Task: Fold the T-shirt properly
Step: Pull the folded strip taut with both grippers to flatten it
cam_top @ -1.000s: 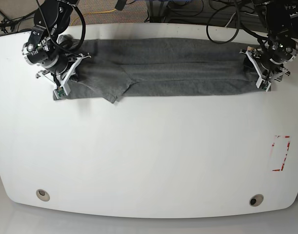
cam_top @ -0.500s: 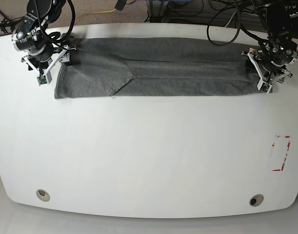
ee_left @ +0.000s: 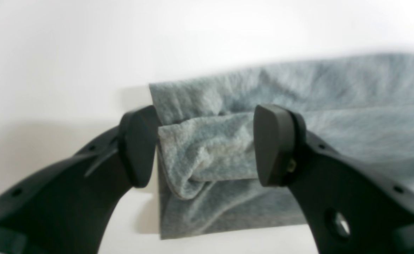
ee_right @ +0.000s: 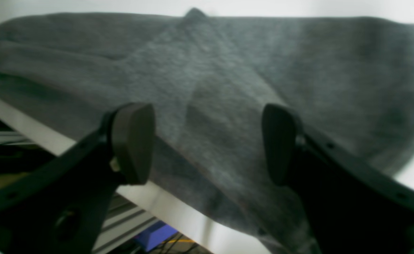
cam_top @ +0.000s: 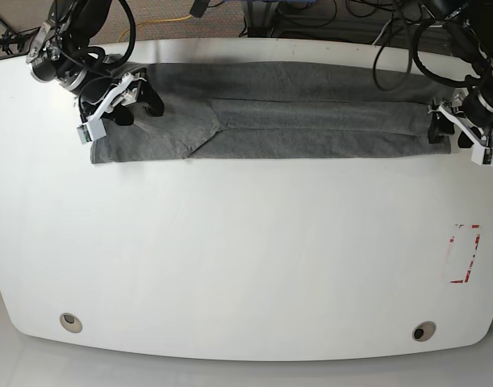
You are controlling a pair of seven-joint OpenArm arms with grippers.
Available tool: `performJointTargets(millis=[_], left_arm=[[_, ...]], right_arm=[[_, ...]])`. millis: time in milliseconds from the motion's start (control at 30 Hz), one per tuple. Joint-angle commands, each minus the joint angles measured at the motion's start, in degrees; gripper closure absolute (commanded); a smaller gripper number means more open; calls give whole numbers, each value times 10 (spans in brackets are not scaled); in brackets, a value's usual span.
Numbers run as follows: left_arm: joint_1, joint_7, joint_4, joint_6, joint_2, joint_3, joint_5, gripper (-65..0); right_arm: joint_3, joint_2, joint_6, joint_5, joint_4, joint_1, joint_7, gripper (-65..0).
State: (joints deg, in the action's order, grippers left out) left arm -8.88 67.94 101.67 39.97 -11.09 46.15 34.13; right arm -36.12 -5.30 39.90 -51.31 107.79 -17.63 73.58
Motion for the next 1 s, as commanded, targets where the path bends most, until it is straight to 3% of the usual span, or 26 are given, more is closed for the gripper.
performJointTargets(millis=[0, 200, 300, 567, 867, 967], left_arm=[[12, 15, -32, 0, -9, 31, 29, -403], [16, 25, -133, 0, -59, 56, 82, -403], [16, 25, -169, 0, -71, 56, 91, -404], [17, 25, -204, 0, -70, 50, 91, -404], [13, 26, -205, 0, -62, -23, 91, -399], [13, 26, -205, 0, -60, -28, 86, -368]], right_arm=[[6, -7, 1, -5, -26, 4, -7, -444], [10, -14, 1, -5, -102, 15, -18, -444], [12, -35, 1, -5, -120, 14, -37, -444], [12, -48, 1, -5, -149, 18, -42, -444], [12, -48, 1, -5, -146, 18, -42, -444], [12, -48, 1, -5, -146, 18, -42, -444]])
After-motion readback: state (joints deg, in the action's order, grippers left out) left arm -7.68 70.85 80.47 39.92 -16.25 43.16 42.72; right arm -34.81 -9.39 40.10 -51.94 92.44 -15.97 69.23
